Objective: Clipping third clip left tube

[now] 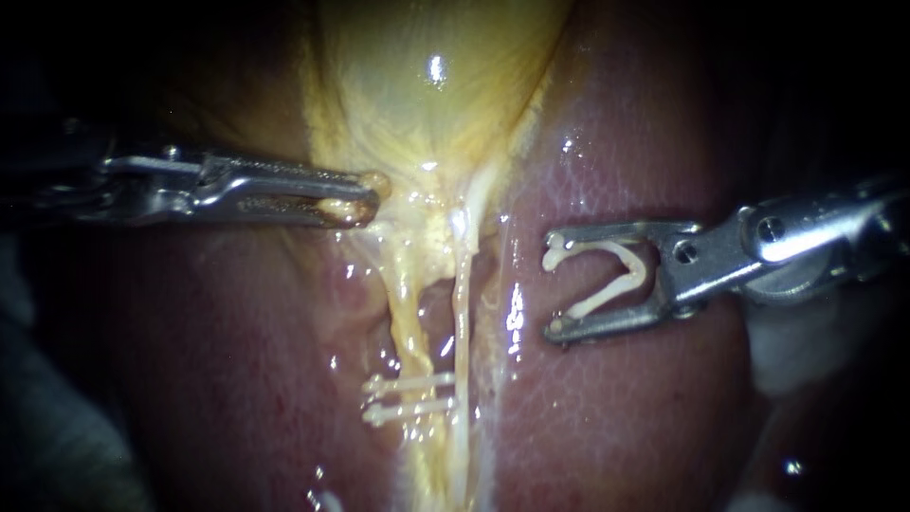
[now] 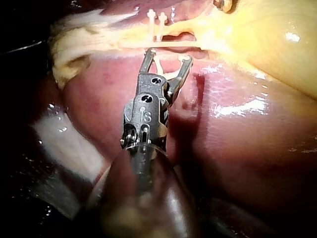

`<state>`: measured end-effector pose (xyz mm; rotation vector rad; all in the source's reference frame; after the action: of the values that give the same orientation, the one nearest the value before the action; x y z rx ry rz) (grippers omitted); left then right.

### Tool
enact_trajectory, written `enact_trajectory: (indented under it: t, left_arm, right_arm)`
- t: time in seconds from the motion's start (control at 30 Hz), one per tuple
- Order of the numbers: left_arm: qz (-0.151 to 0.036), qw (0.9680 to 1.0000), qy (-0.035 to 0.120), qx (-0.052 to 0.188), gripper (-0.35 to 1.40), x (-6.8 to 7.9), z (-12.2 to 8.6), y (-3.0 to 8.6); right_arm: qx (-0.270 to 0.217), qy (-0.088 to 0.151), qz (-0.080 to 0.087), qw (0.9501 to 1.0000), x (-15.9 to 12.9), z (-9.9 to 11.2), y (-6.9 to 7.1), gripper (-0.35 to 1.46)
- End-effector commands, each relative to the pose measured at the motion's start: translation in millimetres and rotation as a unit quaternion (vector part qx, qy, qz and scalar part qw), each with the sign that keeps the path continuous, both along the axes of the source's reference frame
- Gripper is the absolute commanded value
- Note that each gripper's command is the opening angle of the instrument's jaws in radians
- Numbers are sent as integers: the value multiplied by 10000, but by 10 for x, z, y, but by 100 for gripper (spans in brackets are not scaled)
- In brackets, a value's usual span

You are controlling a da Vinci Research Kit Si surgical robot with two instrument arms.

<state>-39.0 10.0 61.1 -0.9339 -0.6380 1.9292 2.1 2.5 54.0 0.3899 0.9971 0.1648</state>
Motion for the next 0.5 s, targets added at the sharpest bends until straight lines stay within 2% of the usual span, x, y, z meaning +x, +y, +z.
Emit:
enact_trajectory:
  t: [0.03,0.13,0.27,0.37,0.5]
  left_arm:
    - [4,10000,-5,7,-35,2,-3,2]
    - [24,10000,-25,39,-35,9,-14,9]
    - [-65,10000,32,17,-35,24,-37,21]
    - [-153,9999,2,-1,-35,36,-53,28]
    - [-213,9998,16,10,-35,42,-61,29]
  right_arm:
    - [0,0,0,10000,0,-1,0,49]
    - [2,0,1,10000,0,-1,0,50]
    - [2,0,1,10000,0,-1,0,50]
    - [3,-12,-7,10000,0,-2,0,50]
    - [6,-5,10,10000,4,-4,0,50]
